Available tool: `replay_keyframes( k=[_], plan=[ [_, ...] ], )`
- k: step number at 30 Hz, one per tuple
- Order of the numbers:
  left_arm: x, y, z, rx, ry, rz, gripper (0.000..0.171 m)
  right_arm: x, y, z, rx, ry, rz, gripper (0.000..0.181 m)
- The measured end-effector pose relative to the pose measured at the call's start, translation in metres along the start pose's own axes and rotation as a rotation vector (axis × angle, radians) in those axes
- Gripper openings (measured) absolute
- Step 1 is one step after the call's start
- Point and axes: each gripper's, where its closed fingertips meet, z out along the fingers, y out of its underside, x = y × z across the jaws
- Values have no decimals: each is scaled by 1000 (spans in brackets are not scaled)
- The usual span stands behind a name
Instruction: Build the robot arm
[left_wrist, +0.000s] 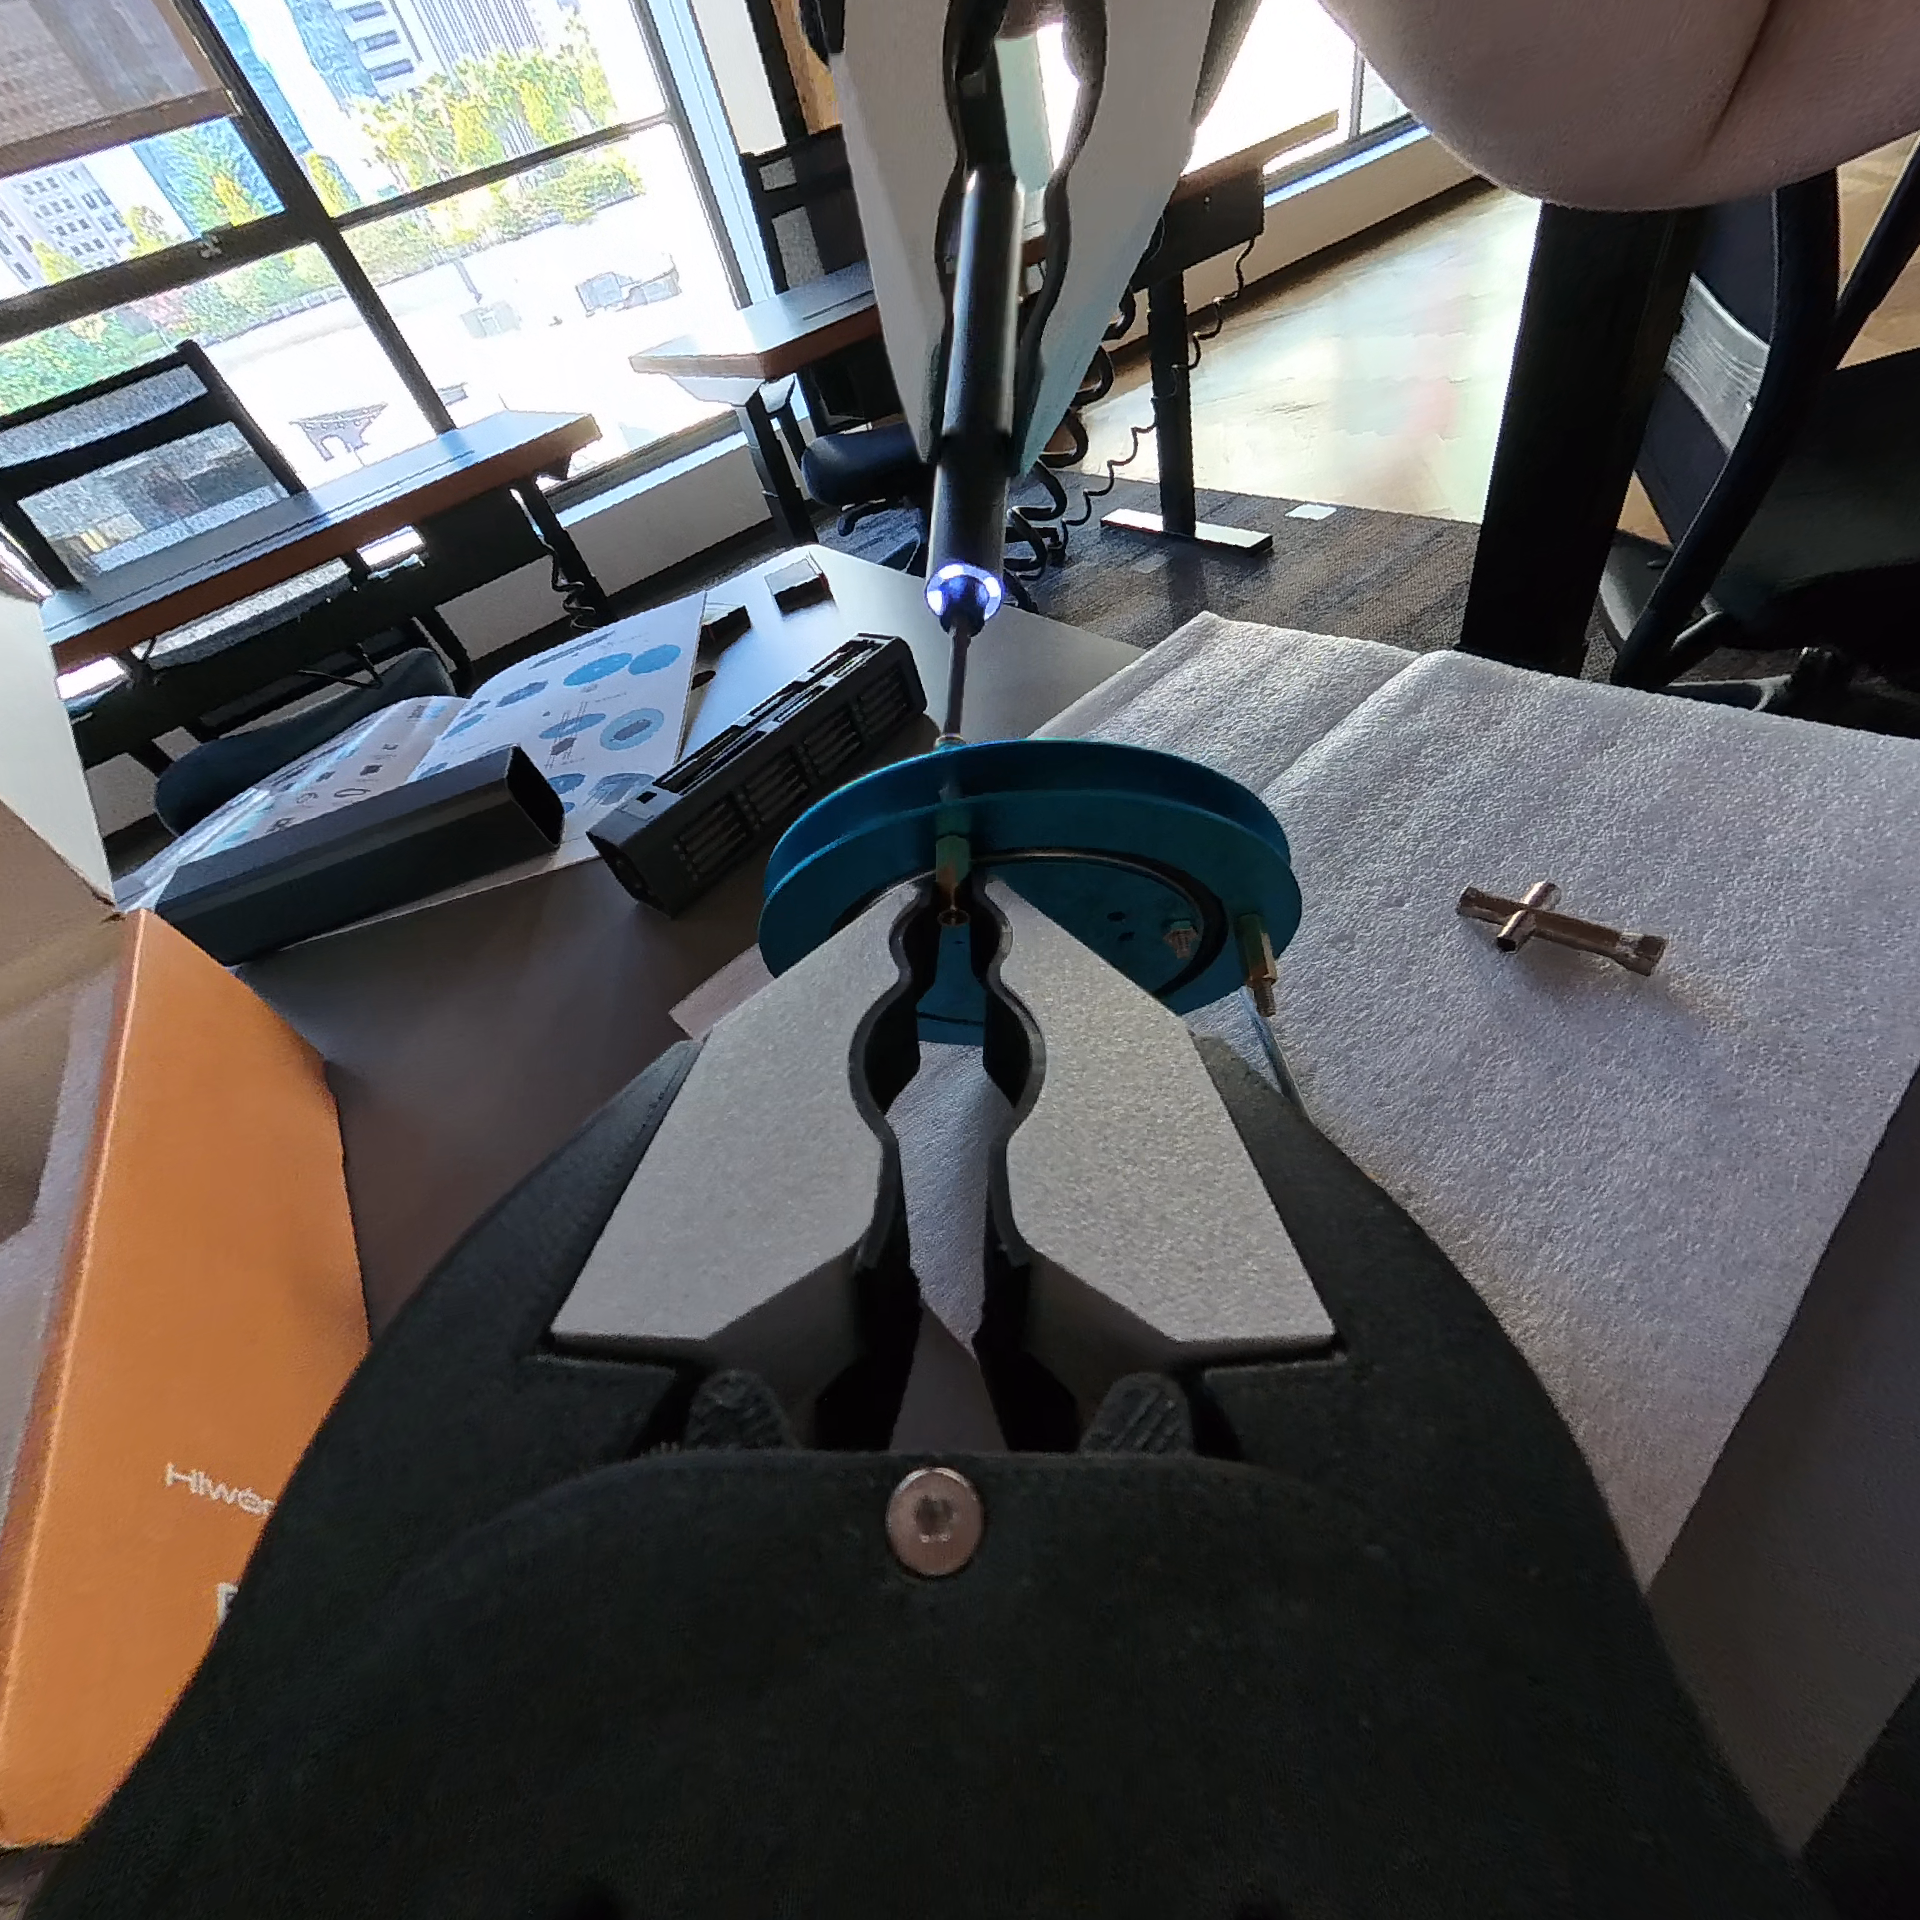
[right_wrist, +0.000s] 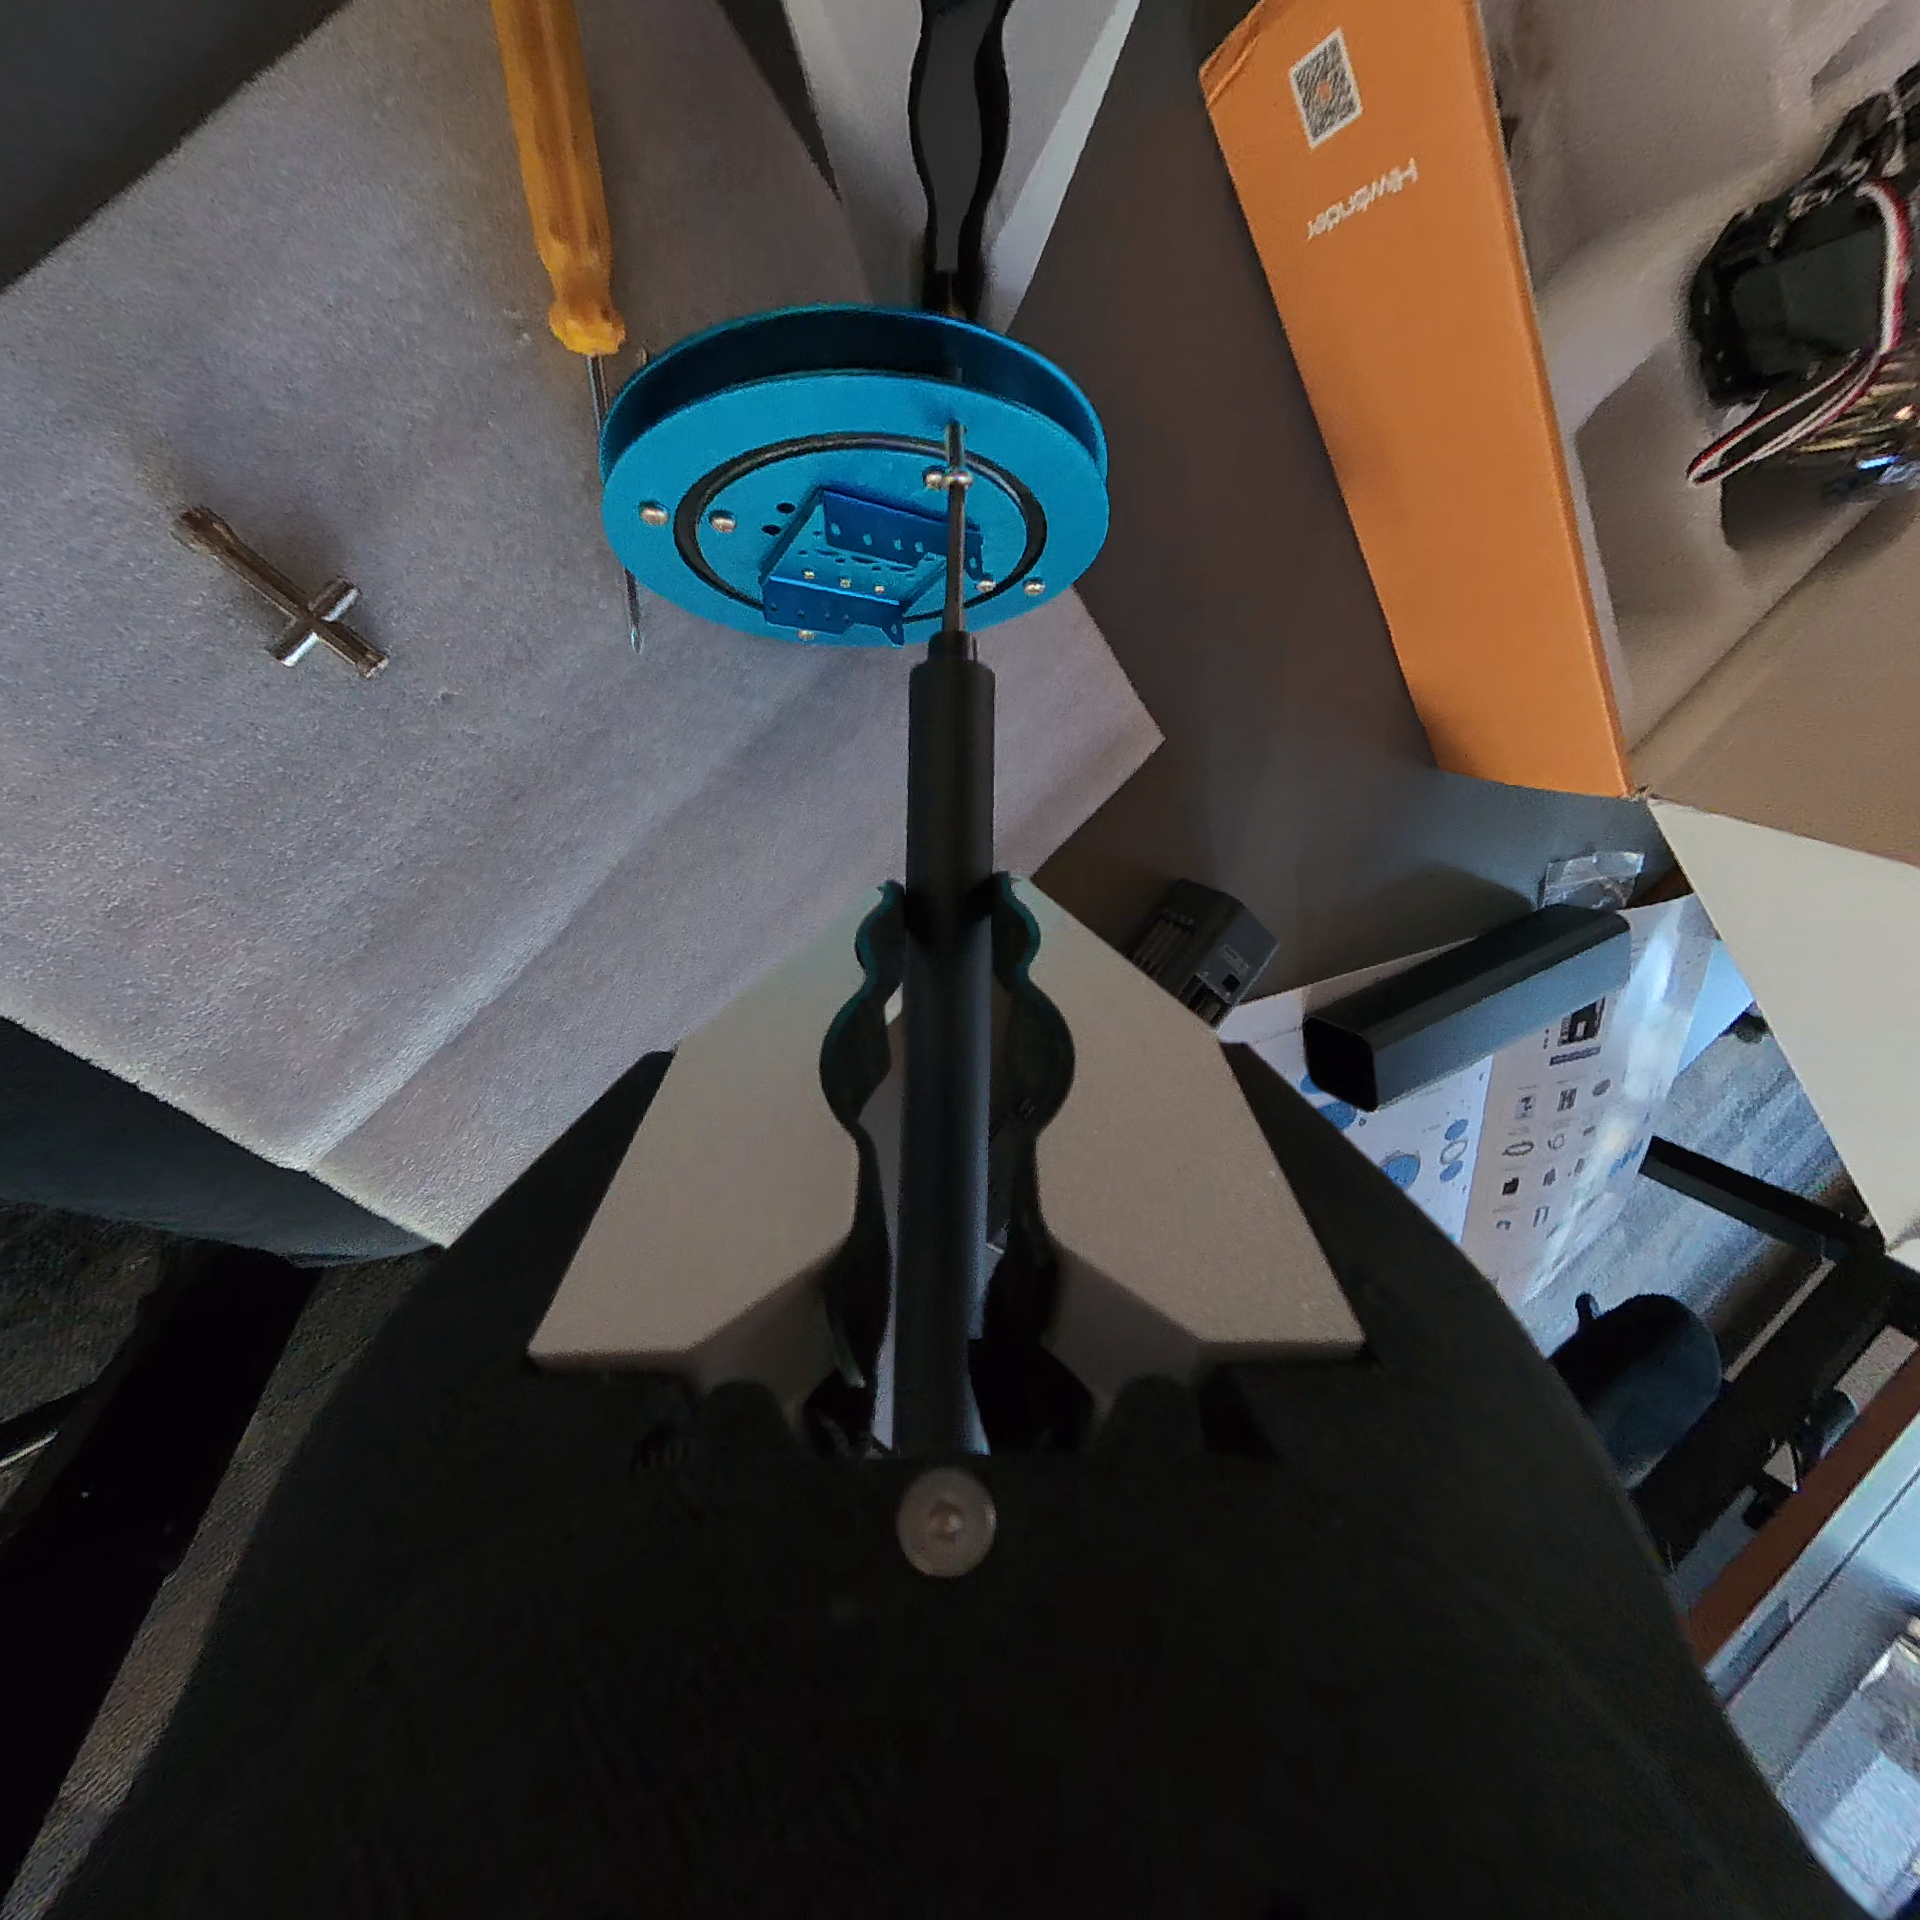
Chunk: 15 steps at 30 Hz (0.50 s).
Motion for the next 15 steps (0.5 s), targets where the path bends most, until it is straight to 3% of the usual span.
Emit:
replay_keyframes(
  k=[8, 15],
  plan=[
    [1, -2, 1, -12, 3, 14, 3, -2, 5, 3, 16, -36, 18, 15],
    [3, -3, 2, -19, 17, 15, 4, -13, 11, 13, 133, -356, 273, 15]
  ],
)
